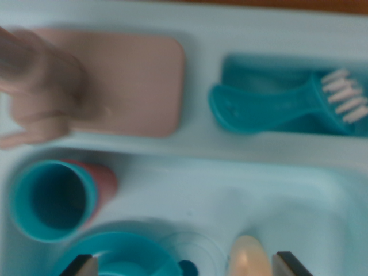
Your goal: Pick detergent from the sink
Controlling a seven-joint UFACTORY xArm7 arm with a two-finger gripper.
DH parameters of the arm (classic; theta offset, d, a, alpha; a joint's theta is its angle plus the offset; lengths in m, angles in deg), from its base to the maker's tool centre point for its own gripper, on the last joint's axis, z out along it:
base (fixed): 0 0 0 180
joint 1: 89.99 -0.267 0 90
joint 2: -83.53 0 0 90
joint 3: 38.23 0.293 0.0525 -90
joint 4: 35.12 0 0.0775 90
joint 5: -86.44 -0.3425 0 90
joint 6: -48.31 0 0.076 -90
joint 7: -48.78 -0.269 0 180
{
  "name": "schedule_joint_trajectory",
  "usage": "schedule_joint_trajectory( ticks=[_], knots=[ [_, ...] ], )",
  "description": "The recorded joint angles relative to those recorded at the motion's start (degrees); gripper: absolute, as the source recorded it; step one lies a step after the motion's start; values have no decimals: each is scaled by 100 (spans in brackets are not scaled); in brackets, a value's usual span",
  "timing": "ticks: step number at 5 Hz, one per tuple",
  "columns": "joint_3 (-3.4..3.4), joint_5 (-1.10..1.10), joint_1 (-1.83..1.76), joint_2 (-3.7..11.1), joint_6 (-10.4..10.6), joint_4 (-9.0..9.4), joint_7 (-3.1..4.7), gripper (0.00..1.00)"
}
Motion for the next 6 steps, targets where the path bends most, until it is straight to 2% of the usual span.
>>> schedule_joint_trajectory(
  ticks=[1,2,3,4,5,6],
  knots=[
    [-49,-18,39,43,222,186,97,0],
    [-49,-18,39,43,222,186,97,0],
    [-93,-33,75,83,424,356,185,0],
    [-93,-33,75,83,424,356,185,0],
    [-132,-47,107,118,601,504,262,0],
    [-132,-47,107,118,601,504,262,0]
  ],
)
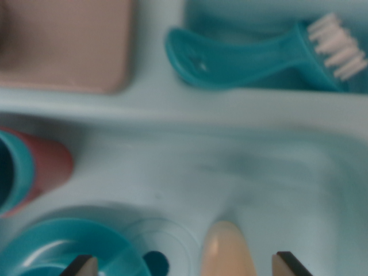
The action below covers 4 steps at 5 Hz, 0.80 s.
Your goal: Pick detergent from the sink
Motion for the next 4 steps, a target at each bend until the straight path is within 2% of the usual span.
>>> schedule_joint_trajectory(
  ticks=[1,2,3,4],
  knots=[
    [-31,-11,25,28,143,120,62,0],
    [-31,-11,25,28,143,120,62,0],
    [-59,-21,47,52,267,224,116,0],
    [-59,-21,47,52,267,224,116,0]
  ],
)
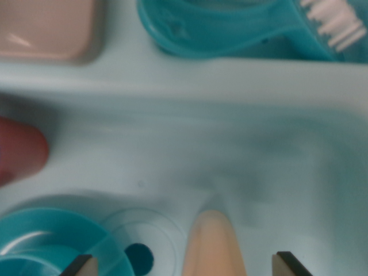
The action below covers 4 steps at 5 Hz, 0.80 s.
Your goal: Pick detergent from the sink
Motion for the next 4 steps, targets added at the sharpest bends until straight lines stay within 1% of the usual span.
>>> schedule_joint_trajectory(
  ticks=[1,4],
  knots=[
    [-17,-6,14,16,79,67,35,0],
    [-28,-10,22,24,125,105,55,0]
  ],
)
